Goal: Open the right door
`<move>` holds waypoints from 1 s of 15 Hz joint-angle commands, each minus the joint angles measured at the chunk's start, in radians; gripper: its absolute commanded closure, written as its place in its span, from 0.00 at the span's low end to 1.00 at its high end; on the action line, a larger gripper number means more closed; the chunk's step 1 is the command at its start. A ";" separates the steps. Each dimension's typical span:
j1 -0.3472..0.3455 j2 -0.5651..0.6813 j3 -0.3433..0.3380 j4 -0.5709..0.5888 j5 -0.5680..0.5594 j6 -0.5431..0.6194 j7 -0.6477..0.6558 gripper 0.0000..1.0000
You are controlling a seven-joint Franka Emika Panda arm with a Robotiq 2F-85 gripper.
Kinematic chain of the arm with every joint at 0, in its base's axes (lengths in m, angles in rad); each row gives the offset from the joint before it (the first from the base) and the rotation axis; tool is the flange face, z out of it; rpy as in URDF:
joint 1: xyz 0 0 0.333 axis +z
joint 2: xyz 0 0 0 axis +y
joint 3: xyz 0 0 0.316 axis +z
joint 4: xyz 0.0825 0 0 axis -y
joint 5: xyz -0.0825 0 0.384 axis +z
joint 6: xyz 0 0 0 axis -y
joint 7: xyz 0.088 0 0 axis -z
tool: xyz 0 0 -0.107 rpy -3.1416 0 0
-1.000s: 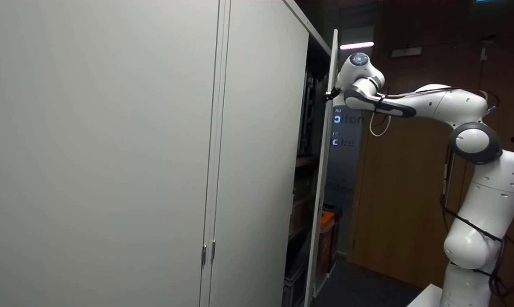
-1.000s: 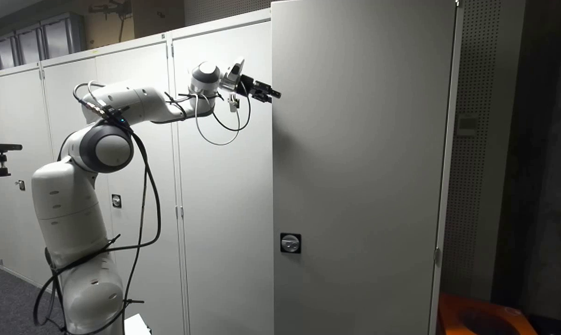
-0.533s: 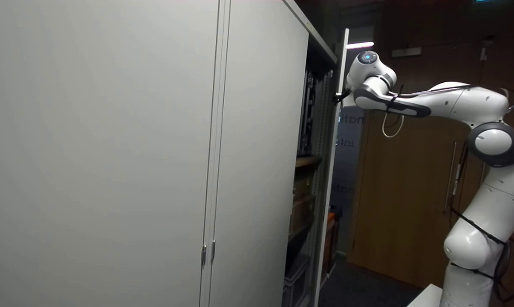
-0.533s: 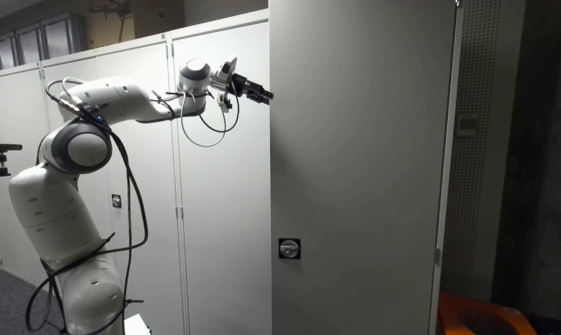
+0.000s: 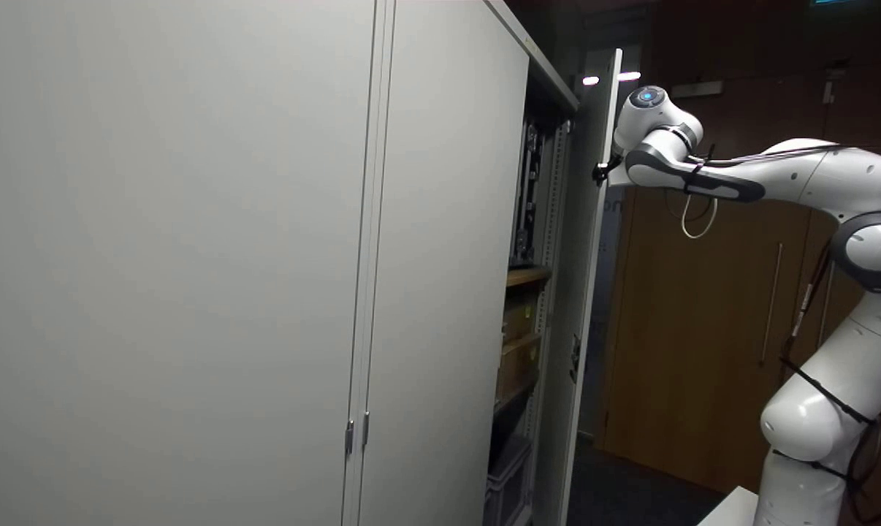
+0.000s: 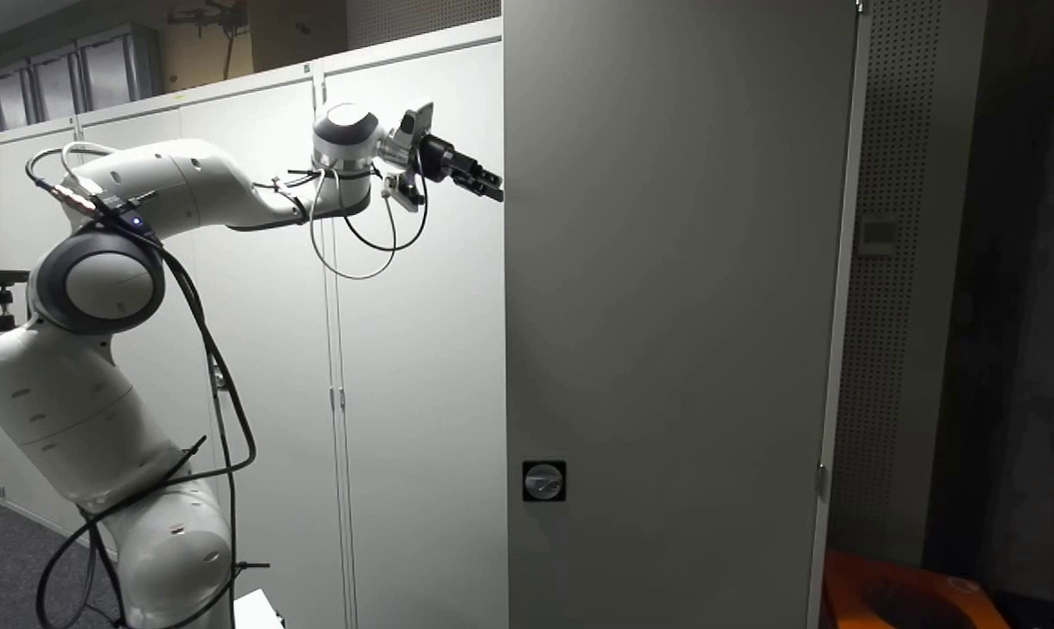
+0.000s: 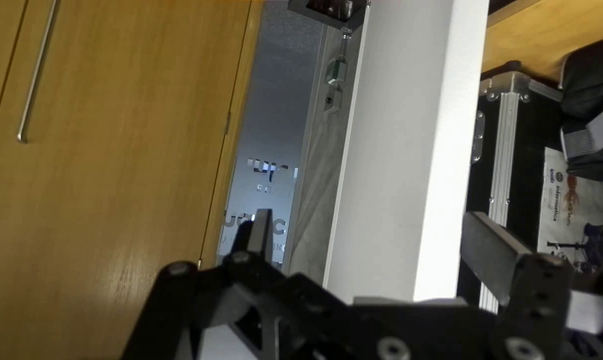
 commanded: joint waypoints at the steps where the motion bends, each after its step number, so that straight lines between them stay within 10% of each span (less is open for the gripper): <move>1: -0.021 -0.092 -0.034 -0.103 0.023 -0.024 0.015 0.00; 15: -0.161 -0.216 -0.176 -0.258 0.156 -0.031 0.023 0.00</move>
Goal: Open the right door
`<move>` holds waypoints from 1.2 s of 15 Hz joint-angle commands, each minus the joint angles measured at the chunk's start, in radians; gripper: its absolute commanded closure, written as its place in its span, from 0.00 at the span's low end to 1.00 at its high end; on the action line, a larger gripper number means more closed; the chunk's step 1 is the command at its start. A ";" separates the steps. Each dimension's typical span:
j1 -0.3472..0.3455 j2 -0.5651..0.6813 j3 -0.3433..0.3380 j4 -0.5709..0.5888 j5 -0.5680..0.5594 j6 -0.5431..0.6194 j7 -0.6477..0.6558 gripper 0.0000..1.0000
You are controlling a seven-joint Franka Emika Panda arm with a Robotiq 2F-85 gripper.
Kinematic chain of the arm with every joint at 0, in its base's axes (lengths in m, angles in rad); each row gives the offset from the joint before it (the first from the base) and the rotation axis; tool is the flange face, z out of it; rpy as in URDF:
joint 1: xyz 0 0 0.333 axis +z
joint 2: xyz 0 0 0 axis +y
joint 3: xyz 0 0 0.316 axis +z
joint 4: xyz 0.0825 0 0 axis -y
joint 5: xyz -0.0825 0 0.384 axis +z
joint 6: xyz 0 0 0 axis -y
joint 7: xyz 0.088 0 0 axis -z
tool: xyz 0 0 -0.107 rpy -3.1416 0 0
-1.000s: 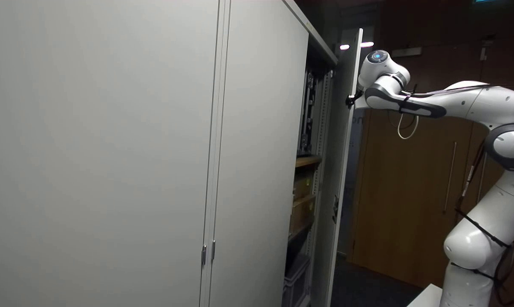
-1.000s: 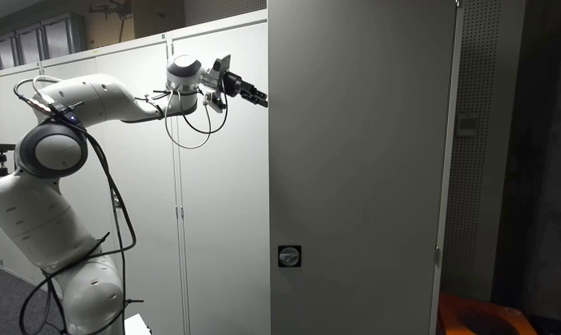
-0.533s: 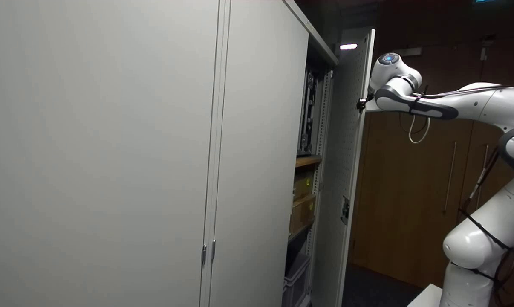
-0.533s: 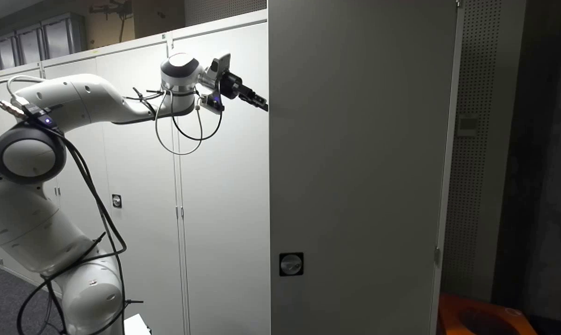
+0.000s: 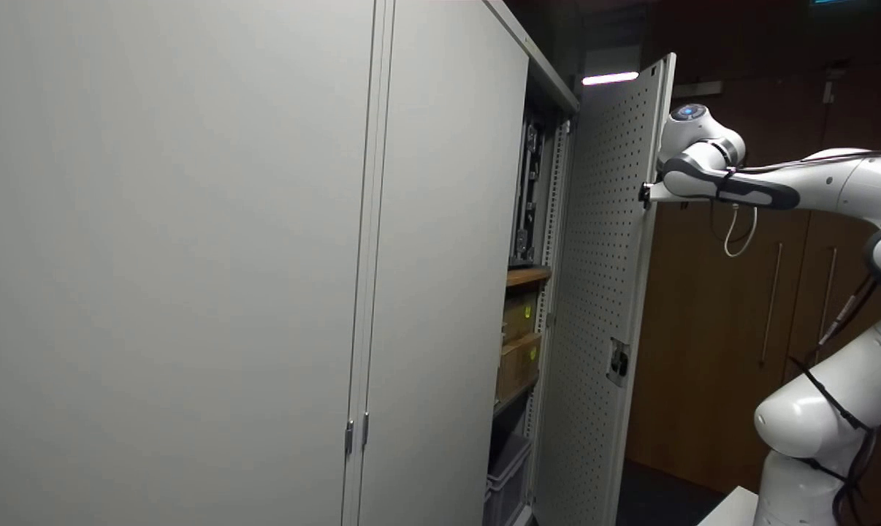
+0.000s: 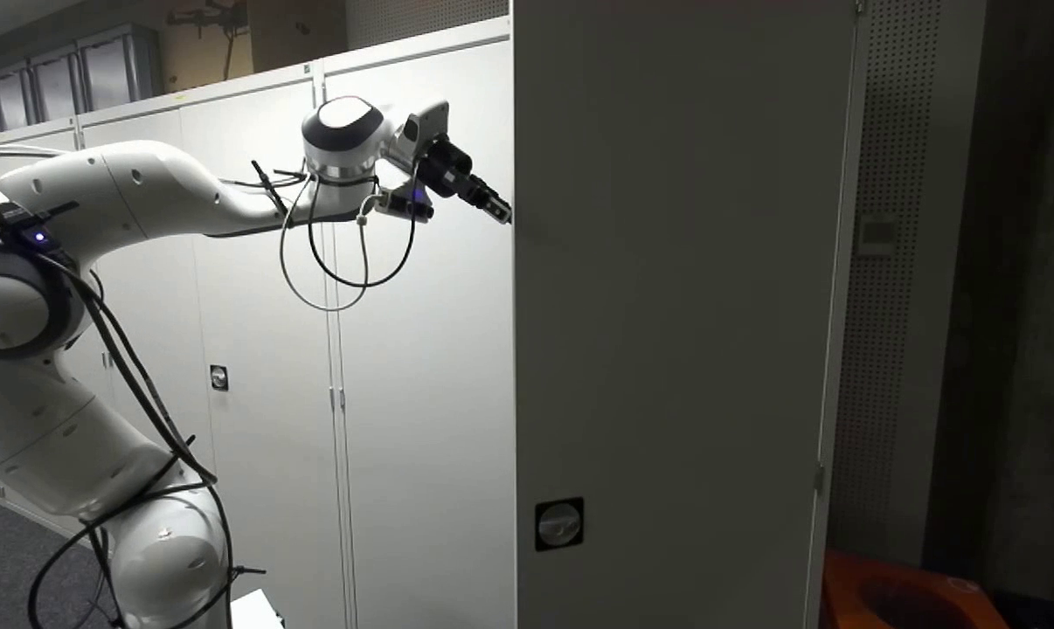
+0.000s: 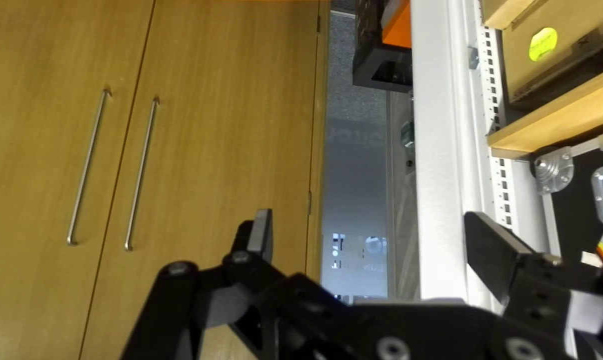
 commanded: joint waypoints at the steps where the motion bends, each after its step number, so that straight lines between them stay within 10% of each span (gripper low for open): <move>1: -0.063 -0.050 -0.020 -0.059 0.026 -0.030 0.013 0.00; 18: -0.189 -0.030 -0.157 -0.083 0.076 -0.096 -0.006 0.00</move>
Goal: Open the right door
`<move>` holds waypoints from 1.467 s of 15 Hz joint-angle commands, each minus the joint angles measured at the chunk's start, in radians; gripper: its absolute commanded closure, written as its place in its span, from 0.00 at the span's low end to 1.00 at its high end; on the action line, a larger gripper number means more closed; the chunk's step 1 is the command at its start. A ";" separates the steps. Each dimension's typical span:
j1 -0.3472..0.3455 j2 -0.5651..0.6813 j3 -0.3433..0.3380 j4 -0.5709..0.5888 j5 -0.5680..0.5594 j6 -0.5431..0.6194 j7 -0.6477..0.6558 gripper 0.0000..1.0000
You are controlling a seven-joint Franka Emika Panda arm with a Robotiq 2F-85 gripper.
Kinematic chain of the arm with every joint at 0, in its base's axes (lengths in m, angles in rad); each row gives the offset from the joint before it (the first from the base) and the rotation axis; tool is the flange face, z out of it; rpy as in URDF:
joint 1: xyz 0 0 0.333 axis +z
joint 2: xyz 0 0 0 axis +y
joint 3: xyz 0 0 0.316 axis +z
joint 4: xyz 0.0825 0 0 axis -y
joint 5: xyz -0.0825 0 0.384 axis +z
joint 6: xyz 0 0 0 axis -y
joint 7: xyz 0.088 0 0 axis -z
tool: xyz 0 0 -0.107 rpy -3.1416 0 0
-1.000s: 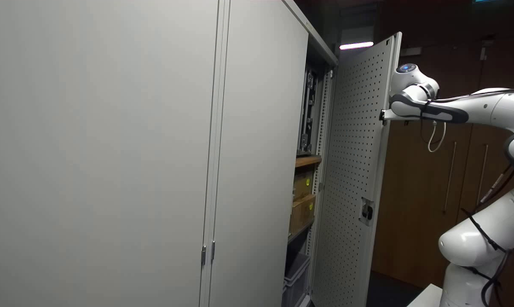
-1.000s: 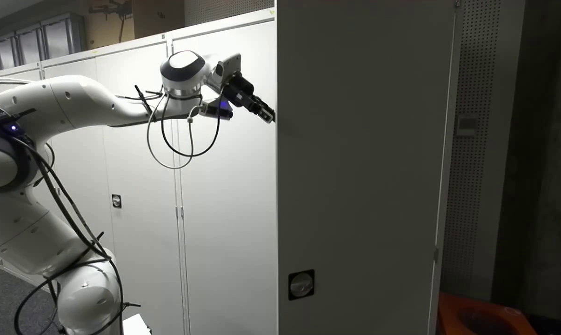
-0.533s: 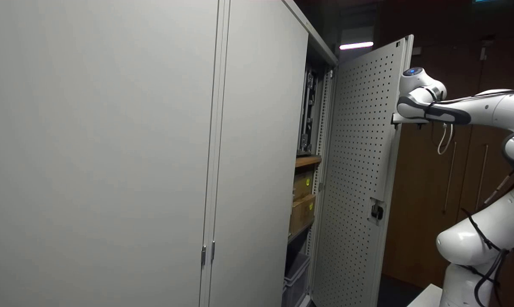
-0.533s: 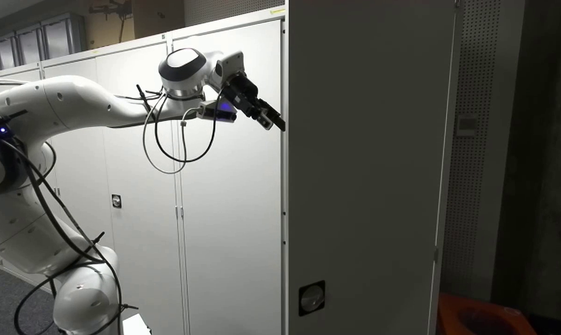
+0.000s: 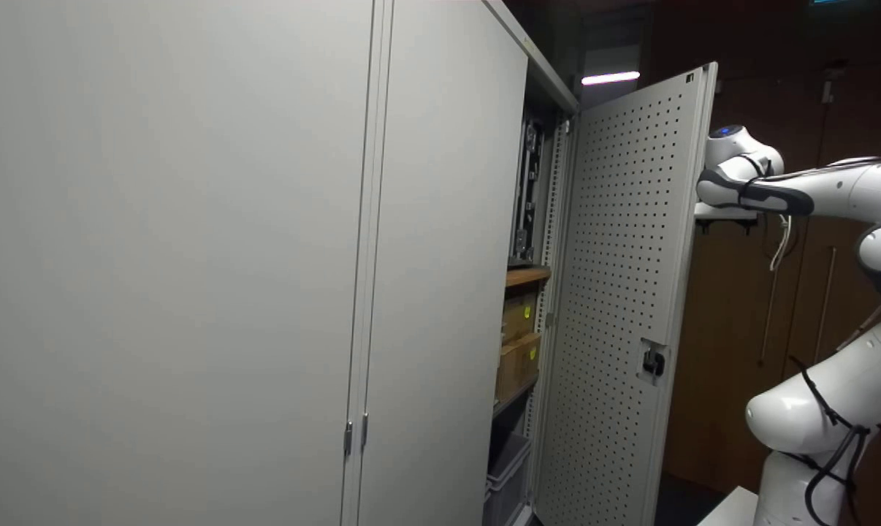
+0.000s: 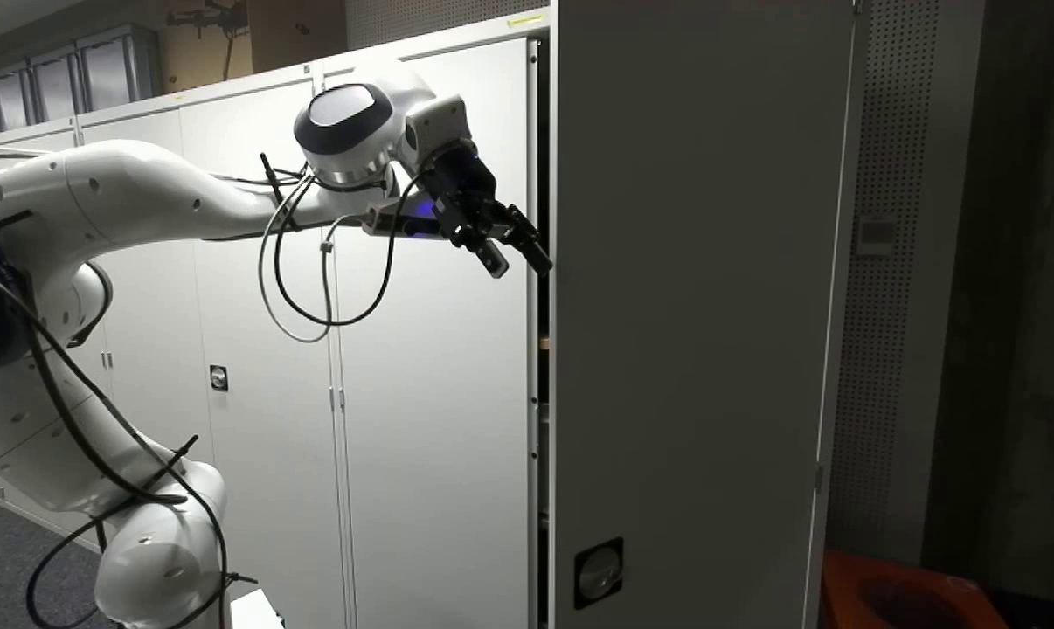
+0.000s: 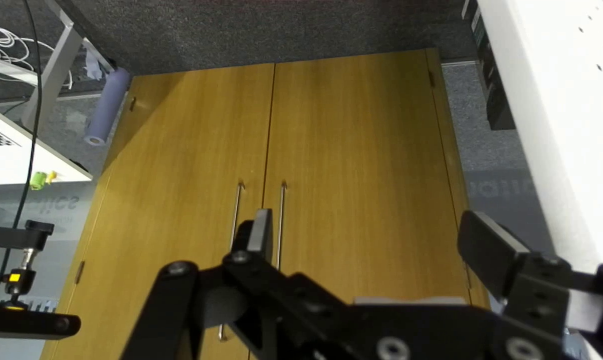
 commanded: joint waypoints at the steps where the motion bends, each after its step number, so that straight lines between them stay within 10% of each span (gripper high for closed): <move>1: -0.014 -0.009 0.026 -0.030 0.030 -0.021 -0.007 0.00; 13: 0.074 -0.007 0.232 -0.060 0.005 -0.063 -0.007 0.00; 22: 0.062 0.156 0.193 0.085 -0.021 0.116 0.079 0.00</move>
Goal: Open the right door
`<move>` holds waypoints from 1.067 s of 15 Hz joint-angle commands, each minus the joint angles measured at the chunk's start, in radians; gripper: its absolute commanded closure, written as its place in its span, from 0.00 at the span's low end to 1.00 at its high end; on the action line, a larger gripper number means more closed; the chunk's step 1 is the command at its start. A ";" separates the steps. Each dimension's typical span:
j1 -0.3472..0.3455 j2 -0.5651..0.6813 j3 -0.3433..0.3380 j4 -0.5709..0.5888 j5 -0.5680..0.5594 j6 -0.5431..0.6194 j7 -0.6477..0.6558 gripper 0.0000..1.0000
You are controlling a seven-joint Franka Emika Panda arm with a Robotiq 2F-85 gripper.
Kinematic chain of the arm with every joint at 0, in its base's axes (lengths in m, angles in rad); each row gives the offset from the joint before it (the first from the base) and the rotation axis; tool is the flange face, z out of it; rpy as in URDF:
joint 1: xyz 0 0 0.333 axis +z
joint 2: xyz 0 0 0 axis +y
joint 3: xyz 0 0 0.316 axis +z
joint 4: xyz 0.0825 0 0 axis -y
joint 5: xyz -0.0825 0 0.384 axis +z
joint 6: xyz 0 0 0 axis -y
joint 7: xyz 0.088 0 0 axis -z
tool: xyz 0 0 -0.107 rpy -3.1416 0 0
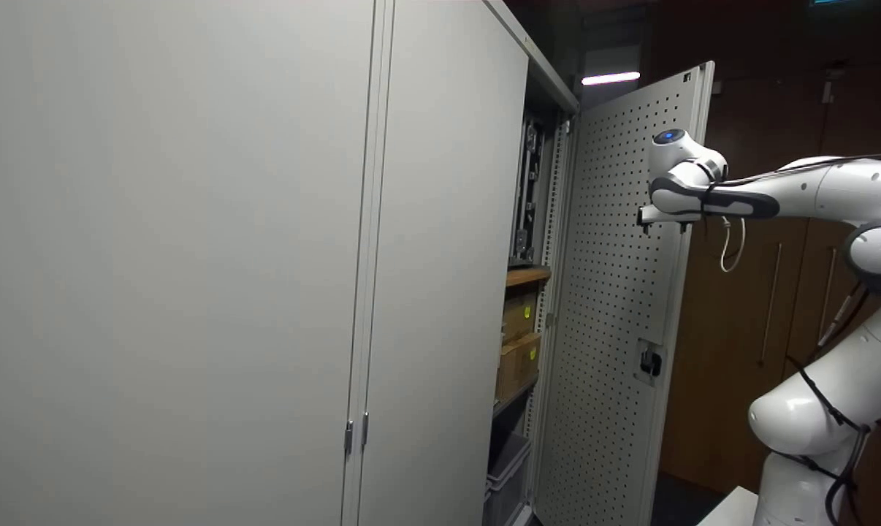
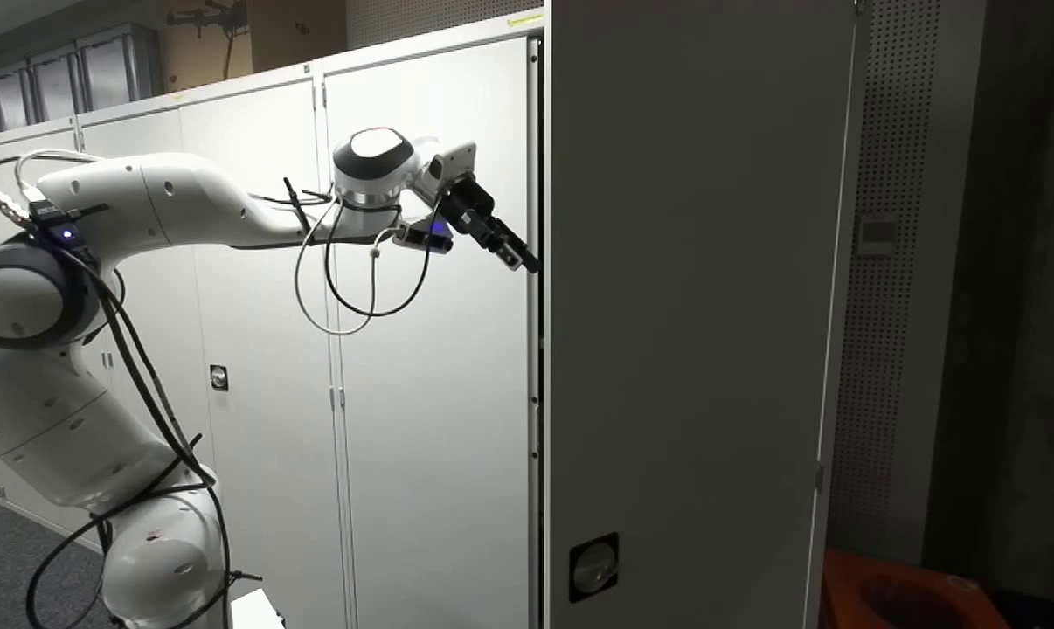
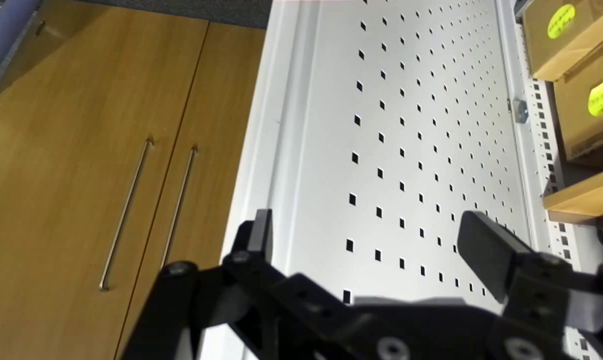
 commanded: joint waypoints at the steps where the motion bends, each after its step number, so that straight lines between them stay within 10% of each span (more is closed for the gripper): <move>1: -0.006 0.099 -0.021 0.108 -0.016 0.073 0.050 0.00; 14: 0.029 0.358 -0.010 0.360 -0.090 -0.039 0.282 0.00; 15: 0.039 0.375 -0.008 0.384 -0.100 -0.067 0.281 0.03; 16: 0.049 0.393 -0.006 0.408 -0.117 -0.098 0.285 0.26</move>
